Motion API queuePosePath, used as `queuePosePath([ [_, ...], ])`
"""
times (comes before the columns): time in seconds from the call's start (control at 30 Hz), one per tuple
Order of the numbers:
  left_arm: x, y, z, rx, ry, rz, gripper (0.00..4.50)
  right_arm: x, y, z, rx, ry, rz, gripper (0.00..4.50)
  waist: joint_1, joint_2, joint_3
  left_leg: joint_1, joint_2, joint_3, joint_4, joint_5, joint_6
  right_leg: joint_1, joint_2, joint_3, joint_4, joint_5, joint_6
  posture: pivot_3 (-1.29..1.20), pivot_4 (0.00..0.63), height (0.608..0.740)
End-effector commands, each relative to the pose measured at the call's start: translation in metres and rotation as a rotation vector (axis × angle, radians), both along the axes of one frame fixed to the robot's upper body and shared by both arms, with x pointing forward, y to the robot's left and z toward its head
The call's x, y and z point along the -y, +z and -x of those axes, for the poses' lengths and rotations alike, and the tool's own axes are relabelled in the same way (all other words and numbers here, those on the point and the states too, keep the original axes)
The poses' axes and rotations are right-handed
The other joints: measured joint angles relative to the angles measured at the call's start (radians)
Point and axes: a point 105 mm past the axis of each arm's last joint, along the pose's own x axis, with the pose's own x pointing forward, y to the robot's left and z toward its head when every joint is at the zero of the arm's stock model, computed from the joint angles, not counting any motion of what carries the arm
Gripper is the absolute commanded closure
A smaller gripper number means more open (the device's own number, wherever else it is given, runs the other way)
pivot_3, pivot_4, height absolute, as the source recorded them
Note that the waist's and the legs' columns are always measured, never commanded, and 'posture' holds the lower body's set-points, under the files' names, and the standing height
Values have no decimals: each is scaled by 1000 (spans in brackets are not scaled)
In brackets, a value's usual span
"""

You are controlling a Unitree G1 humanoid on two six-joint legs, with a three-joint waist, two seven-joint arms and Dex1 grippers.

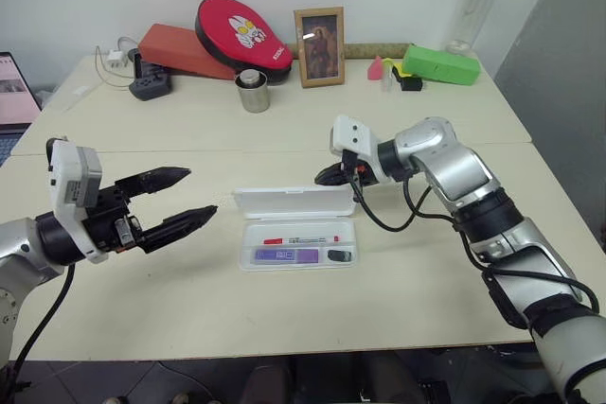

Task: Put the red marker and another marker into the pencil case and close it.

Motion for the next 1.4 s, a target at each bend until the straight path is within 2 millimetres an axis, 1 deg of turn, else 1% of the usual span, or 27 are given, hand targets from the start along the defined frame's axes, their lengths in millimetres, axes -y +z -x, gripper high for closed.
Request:
queuePosePath([
  [0.03, 5, 6, 6, 8, -55, -24, 0, -4, 6, 21, 19, 92, 13, 4457, 0, 0, 0, 0, 0, 0, 0, 0, 0, 0, 0, 0, 0, 0, 0, 0, 150, 740],
  [0.13, 7, 0, 11, -27, -88, -43, 0, -3, -3, 36, 14, 131, 40, 4457, 0, 0, 0, 0, 0, 0, 0, 0, 0, 0, 0, 0, 0, 0, 0, 0, 150, 740],
  [0.2, 8, -4, 14, -48, -100, -54, 0, -3, -9, 42, 11, 140, 55, 4457, -1, 0, 0, 0, 0, 0, 0, 0, 0, 0, 0, 0, 0, 0, 0, 0, 150, 740],
  [0.3, 9, -8, 17, -65, -115, -68, 0, -4, -25, 48, -7, 145, 88, 4457, -1, 0, 0, 0, 0, 0, 0, 0, 0, 0, 0, 0, 0, 0, 0, 0, 150, 740],
  [0.37, 10, -8, 17, -66, -126, -71, 0, -4, -38, 49, -20, 136, 116, 4457, 0, 0, 0, 0, 0, -1, 0, 0, 0, 1, 0, -1, 0, 0, 0, 0, 150, 740],
  [0.43, 12, -8, 17, -71, -138, -76, 0, -2, -54, 45, -17, 114, 161, 4457, 0, 0, 0, 1, 0, -1, 0, 0, 0, 1, 0, 0, 0, 0, 0, 0, 150, 740],
  [0.57, 13, -10, 19, -85, -154, -87, 0, 1, -75, 47, -42, 100, 208, 4457, -1, 0, 0, 2, 0, -1, 0, 0, 0, 2, 0, 0, 0, 0, 0, 0, 150, 740],
  [0.63, 14, -11, 19, -91, -161, -95, 0, 4, -85, 46, -48, 88, 234, 4457, -1, 0, 0, 3, 1, -1, 0, 0, 0, 4, 0, -1, -1, 0, 0, 0, 150, 740],
  [0.7, 14, -11, 19, -93, -163, -99, 0, 5, -88, 45, -50, 79, 239, 4457, -1, -1, 0, 6, 1, -1, -1, 0, 0, 6, 0, 0, -1, 0, 0, 0, 150, 740],
  [0.77, 14, -10, 18, -90, -162, -98, 0, 4, -84, 45, -56, 76, 216, 4457, -1, -1, -1, 7, 1, 0, -1, 0, 0, 7, 0, 0, -1, 0, 0, 0, 150, 740],
  [0.8, 16, -11, 16, -89, -158, -94, 0, 2, -76, 47, -76, 70, 164, 4457, -1, -1, -1, 8, 1, 0, -1, 0, 0, 7, 0, 0, -1, 0, 0, 0, 150, 740],
  [0.9, 20, -17, 8, -92, -129, -92, 0, 4, -49, 53, -116, 50, 19, 4457, 1, -1, -1, 8, 1, -1, -1, 0, 0, 8, 0, -1, -1, 0, 0, 0, 150, 740],
  [0.97, 16, -16, -9, -62, -33, -52, 0, 10, -25, 51, -120, 2, -126, 4457, 2, -1, -1, 7, 1, -1, -1, 0, 0, 7, 0, 0, -1, 0, 0, 0, 150, 740],
  [1.03, 12, -18, -22, -47, 40, -30, 0, 17, -9, 47, -120, -56, -229, 4457, 3, -1, 0, 5, 0, -2, 0, 0, 0, 6, 0, -1, -1, 0, 0, 0, 150, 740],
  [1.07, 6, -19, -31, -36, 99, -19, 0, 24, -2, 41, -106, -107, -282, 4457, 3, -1, 0, 4, 0, -2, 0, 0, 0, 5, 0, -1, -1, 0, 0, 0, 150, 740],
  [1.1, 1, -20, -38, -21, 147, -16, 0, 36, 2, 31, -105, -188, -319, 4457, 4, -1, -1, 4, 0, -3, 0, 0, 0, 5, 0, -1, -1, 0, 0, 0, 150, 740],
  [1.13, -5, -22, -46, -7, 198, -17, 0, 50, 4, 20, -90, -276, -350, 4457, 4, -1, -1, 4, 0, -3, 0, 0, 0, 6, 0, -1, -1, 0, 0, 0, 150, 740],
  [1.2, -15, -22, -56, 15, 264, -10, 0, 71, 5, 6, -73, -402, -386, 4457, 5, -1, -1, 4, 0, -3, 0, 0, 0, 6, 0, -2, -1, 0, 0, 0, 150, 740],
  [1.23, -20, -21, -62, 32, 298, -5, 0, 84, 6, -2, -52, -471, -394, 4292, 5, -1, -1, 4, 0, -3, 0, 0, 0, 6, 0, -1, -1, 0, 0, 0, 150, 740],
  [1.27, -26, -22, -68, 52, 333, -20, 0, 99, 4, -7, -39, -527, -388, 4107, 5, -1, -1, 4, -1, -2, 0, 0, 0, 6, 1, -1, -1, 0, 0, 0, 150, 740],
  [1.3, -31, -22, -72, 65, 356, -34, 0, 109, 4, -9, -29, -562, -383, 4005, 5, -1, -1, 4, -1, -2, -1, 0, 0, 5, 1, -1, -1, 0, 0, 0, 150, 740],
  [1.4, -40, -23, -79, 76, 398, -16, 0, 128, 0, -3, -29, -600, -358, 3201, 5, -1, -1, 3, -1, -1, -1, 0, 0, 5, 0, -1, -1, 0, 0, 0, 150, 740],
])
